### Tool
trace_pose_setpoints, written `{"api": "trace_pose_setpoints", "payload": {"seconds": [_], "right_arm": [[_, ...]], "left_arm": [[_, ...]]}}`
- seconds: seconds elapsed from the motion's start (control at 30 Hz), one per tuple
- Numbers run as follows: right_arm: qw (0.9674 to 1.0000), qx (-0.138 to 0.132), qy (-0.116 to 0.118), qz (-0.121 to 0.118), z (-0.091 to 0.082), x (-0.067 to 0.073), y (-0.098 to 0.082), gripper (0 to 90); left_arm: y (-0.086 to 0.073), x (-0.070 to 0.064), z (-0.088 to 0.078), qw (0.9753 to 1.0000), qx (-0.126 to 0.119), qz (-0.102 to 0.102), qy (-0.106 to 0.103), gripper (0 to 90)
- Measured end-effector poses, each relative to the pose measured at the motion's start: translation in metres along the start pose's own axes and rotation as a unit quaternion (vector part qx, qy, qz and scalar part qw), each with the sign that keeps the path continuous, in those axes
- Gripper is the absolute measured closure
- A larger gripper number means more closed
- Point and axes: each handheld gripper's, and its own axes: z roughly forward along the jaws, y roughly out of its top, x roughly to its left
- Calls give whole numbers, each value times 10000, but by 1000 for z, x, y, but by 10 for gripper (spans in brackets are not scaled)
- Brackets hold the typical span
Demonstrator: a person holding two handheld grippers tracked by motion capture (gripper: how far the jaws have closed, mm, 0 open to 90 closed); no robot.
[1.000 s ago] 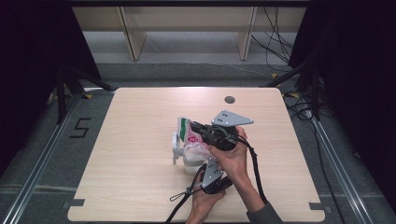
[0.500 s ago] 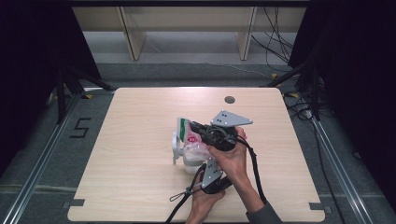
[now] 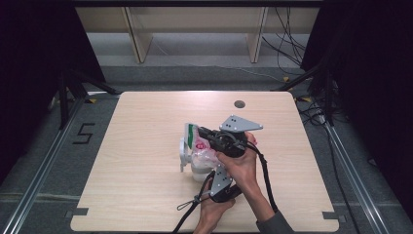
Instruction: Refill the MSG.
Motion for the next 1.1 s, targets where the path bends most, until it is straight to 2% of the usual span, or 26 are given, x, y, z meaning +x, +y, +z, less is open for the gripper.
{"api": "trace_pose_setpoints", "payload": {"seconds": [0.03, 0.07, 0.1, 0.2, 0.27, 0.4, 0.5, 0.53, 0.6, 0.67, 0.73, 0.83, 0.87, 0.9, 0.97, 1.1], "right_arm": [[10000, 20, -64, 67, -2, 1, 1, 894], [10000, -14, -9, 63, -2, 1, 2, 894], [10000, -45, 7, -40, -2, 0, 2, 894], [10000, -4, -58, -1, -1, 0, 1, 894], [10000, -46, -12, -5, -1, 0, 1, 894], [9999, 10, -91, 43, -1, 2, 1, 894], [10000, 4, -64, 52, -2, 2, 2, 894], [10000, -5, -62, 48, -2, 2, 2, 894], [9999, 42, -76, 53, -2, 3, 1, 894], [10000, 24, -40, -78, 0, 2, 1, 893], [10000, -4, -45, 23, -1, 3, 2, 893], [10000, 49, -27, 20, -1, 4, 1, 893], [10000, 28, -1, -88, 0, 2, 1, 893], [9999, 50, -73, -148, 0, 1, 1, 893], [10000, 57, 2, -16, 0, 2, 1, 893], [10000, 59, -34, -46, -1, 2, 1, 893]], "left_arm": [[1, 0, 0, 10000, 14, 12, 13, 733], [1, 0, 0, 10000, 7, 21, 11, 733], [1, 0, -1, 10000, 10, 17, 8, 733], [0, 0, -1, 10000, 39, 12, 17, 732], [1, 0, -1, 10000, 9, 20, 16, 733], [1, 0, -1, 10000, 24, 11, 19, 733], [1, 0, -1, 10000, 10, 19, 15, 733], [0, 0, 0, 10000, -46, 11, -38, 733], [0, 0, -1, 10000, 6, 4, 9, 733], [1, 0, -1, 10000, 4, 1, 9, 733], [1, 0, -1, 10000, -4, 6, 6, 733], [0, 0, 0, 10000, -47, -1, -48, 733], [0, 0, 0, 10000, -44, -15, -25, 733], [0, 0, -1, 10000, 26, -18, -2, 733], [0, 0, 0, 9999, -57, -52, -81, 733], [0, -1, -1, 10000, 15, -43, -17, 733]]}}
